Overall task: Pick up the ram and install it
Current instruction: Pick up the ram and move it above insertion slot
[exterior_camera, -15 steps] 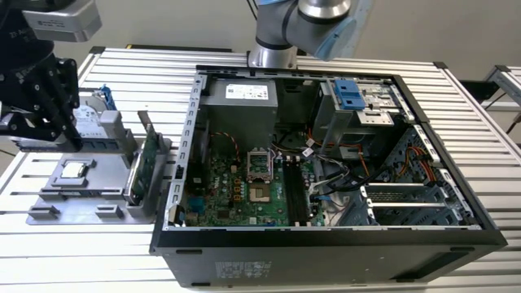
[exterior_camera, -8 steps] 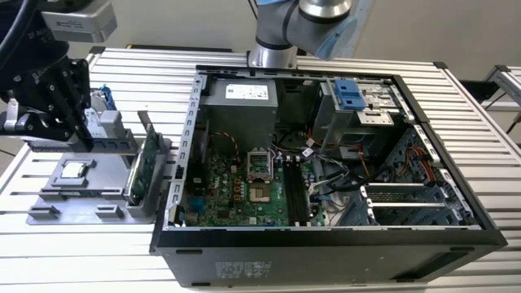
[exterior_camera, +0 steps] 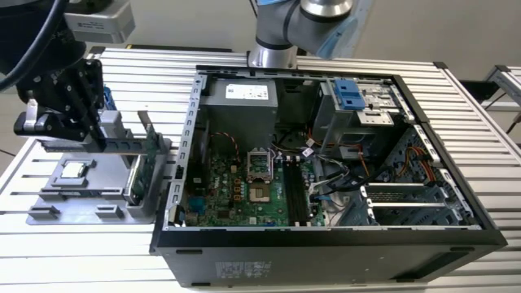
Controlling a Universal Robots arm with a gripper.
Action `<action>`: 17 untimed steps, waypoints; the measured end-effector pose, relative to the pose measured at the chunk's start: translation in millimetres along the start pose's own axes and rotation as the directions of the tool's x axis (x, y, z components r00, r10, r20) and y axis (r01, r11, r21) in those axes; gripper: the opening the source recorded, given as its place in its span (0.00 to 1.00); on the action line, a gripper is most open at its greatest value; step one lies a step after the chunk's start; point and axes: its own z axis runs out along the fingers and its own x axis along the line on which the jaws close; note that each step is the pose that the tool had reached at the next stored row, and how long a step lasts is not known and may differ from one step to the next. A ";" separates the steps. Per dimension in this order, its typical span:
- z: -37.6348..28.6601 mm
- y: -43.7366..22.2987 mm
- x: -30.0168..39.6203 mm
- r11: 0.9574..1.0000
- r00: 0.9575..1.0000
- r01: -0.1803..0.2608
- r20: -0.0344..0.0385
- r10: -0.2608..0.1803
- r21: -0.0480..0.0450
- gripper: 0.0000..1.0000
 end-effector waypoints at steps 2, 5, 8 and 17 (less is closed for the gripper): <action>0.1 4.1 0.1 1.000 1.000 0.000 0.000 0.000 0.000 0.00; 0.3 10.1 0.3 1.000 1.000 0.000 0.000 0.000 0.000 0.00; 0.5 16.8 0.6 1.000 1.000 0.000 0.000 0.000 0.001 0.00; 1.1 37.6 1.3 1.000 1.000 0.000 0.001 0.000 0.002 0.00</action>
